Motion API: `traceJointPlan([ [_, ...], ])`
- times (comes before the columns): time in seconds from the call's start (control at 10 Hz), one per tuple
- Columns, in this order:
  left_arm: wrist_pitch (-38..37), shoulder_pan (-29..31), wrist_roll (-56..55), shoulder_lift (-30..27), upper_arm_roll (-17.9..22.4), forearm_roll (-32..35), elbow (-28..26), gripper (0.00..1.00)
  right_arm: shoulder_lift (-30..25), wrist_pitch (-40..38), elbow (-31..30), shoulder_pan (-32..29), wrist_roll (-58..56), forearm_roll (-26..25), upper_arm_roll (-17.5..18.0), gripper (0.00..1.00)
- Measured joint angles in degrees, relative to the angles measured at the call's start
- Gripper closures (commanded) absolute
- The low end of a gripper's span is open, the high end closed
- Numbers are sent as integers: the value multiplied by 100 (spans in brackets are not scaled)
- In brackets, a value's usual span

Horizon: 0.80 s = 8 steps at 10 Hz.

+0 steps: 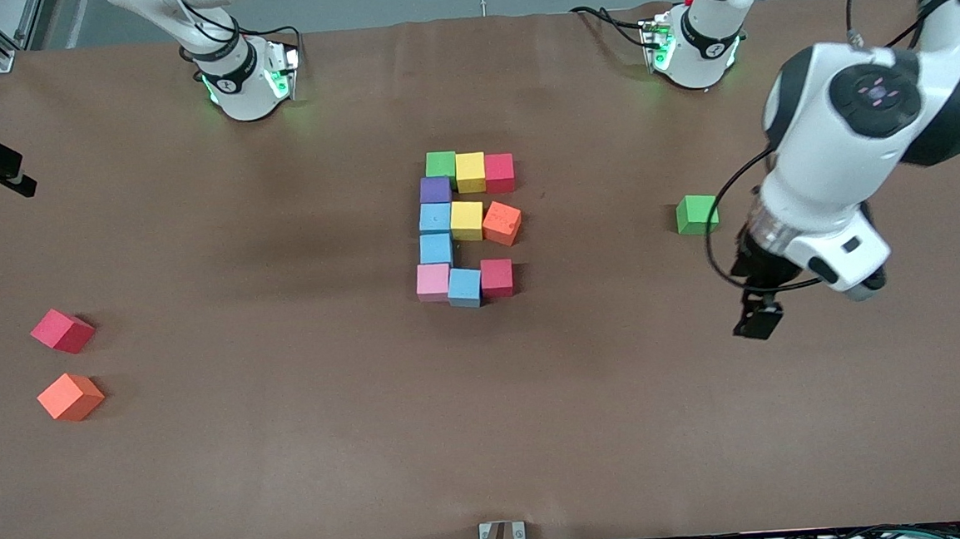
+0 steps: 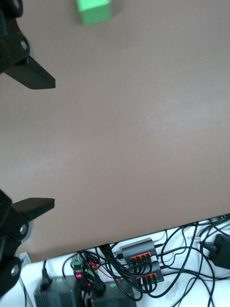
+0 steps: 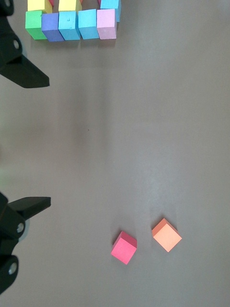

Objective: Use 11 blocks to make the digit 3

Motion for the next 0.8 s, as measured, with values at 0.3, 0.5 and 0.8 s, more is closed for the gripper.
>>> traceJointPlan([
  [0.3,-87,341,2135,-519,102,-308,-331,0,0,0,0,0,0,0,0,0],
  [0.5,-550,384,3964,-768,619,-833,-335,0,0,4,0,1,0,0,0,0],
  [0.8,-1549,214,6428,-1308,1313,-1131,-335,0,0,8,0,3,0,0,1,0],
])
